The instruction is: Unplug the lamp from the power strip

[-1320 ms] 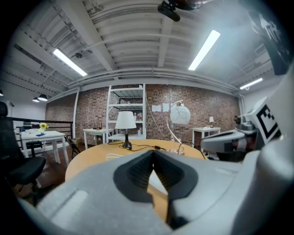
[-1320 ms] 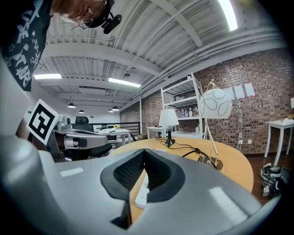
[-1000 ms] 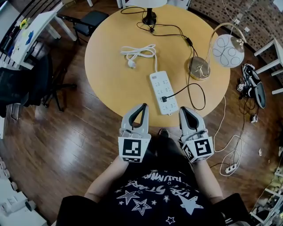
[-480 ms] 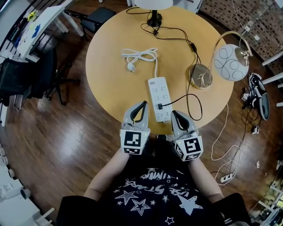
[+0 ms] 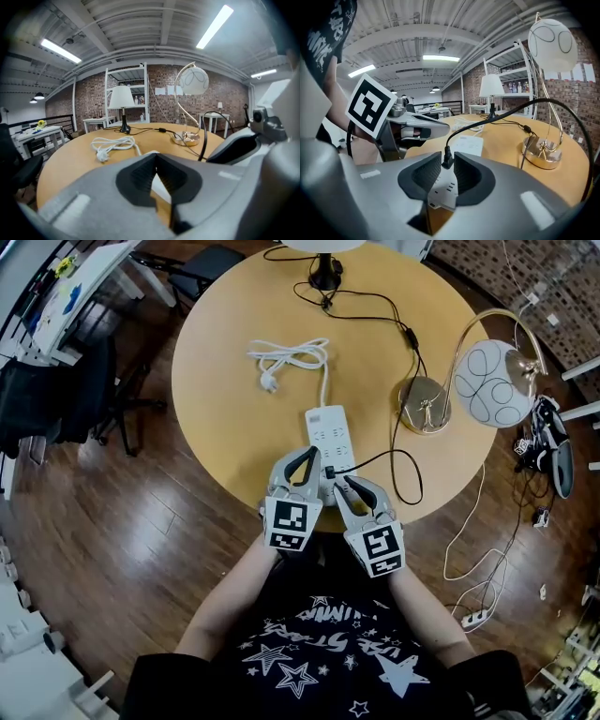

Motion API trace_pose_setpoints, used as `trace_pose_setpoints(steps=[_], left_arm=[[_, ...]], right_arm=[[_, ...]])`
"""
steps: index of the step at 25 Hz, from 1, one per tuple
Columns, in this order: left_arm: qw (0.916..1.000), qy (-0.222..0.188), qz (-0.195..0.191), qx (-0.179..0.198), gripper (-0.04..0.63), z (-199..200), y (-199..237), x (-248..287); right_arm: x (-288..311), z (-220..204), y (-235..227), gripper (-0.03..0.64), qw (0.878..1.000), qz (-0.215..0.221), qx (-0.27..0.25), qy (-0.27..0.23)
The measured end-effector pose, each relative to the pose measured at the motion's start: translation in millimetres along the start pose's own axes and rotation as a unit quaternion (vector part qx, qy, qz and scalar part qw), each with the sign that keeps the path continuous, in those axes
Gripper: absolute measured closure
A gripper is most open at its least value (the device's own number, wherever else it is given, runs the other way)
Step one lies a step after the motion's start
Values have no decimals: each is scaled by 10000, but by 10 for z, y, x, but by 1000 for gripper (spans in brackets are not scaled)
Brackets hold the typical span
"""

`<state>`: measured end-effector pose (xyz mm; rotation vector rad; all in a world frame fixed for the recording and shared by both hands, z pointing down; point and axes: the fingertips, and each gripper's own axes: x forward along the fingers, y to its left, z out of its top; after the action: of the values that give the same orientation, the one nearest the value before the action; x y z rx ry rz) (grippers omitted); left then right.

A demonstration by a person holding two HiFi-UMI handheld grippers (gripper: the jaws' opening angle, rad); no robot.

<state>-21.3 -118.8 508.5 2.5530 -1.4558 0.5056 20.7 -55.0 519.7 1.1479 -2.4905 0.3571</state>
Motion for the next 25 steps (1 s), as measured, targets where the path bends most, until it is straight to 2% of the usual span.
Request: trace_pose_setpoints(steps=[7,12,21,25], left_arm=[[9990,319,-290,120,591,-174,-9,220],[9971,536,-532,86,591,-256,-31,324],[9910,895,-905,411,592,-403,-71,489],[9908,848,-945,467,592,-409,-79,492]], right_arm=[[217,-60,29,483,9989,191,-267,324],[313,-56,48,482,9979,167,-470,405],[366,-29,17,482,9967,64,-607,526],[386,-20,7,482,9966,42,-637,522]])
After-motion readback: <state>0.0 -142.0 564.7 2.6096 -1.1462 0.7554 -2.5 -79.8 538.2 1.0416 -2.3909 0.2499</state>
